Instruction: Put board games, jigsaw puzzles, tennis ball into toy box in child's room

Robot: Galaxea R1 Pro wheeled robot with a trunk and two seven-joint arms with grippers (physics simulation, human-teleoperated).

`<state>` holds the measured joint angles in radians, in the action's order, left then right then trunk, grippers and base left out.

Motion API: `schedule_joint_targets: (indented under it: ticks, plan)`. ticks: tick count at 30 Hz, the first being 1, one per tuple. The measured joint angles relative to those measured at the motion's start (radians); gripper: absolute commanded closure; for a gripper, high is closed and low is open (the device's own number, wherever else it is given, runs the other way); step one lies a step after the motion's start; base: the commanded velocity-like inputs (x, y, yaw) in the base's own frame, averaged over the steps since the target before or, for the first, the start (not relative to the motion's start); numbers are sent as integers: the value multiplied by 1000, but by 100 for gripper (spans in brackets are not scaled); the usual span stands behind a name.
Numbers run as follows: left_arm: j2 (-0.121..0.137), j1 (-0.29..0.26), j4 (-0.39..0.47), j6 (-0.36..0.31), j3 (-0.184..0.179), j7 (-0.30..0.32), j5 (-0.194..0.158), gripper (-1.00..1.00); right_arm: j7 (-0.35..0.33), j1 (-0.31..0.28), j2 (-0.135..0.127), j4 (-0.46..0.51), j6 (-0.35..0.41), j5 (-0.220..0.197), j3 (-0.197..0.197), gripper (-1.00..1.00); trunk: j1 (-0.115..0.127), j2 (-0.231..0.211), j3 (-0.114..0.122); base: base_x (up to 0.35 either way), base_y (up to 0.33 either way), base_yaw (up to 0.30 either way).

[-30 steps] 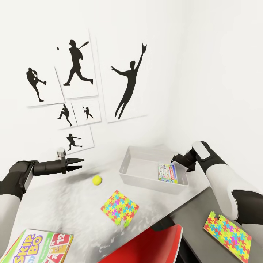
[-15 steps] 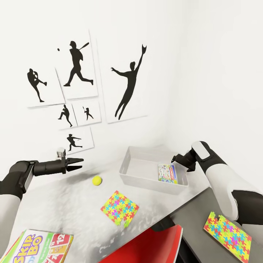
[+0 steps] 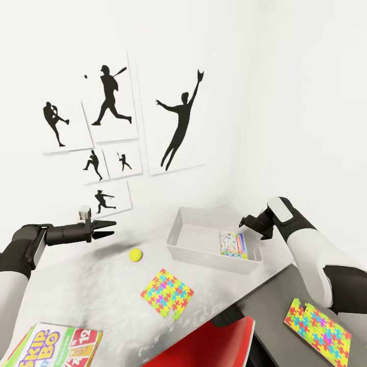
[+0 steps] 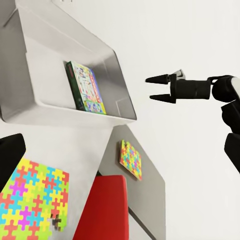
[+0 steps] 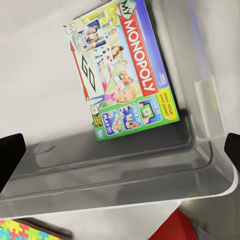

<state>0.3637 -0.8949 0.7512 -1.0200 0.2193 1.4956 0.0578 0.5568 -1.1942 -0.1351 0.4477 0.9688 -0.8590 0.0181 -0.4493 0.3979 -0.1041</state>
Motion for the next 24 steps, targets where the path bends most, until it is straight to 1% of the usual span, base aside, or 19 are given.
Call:
schedule_joint_targets:
  ticks: [6,15,24]
  plan:
    - [0,0,0,0,0,2,-1,-100,0,0,-1,0,0,0,0,-100,0,0,8,0,0,-22]
    - [0,0,0,1,0,1,-1,-100,0,0,-2,0,0,-1,0,-100,0,0,19,0,0,-156]
    - [0,0,0,1,-1,1,-1,-100,0,0,0,0,0,0,0,-100,0,0,20,0,0,-15]
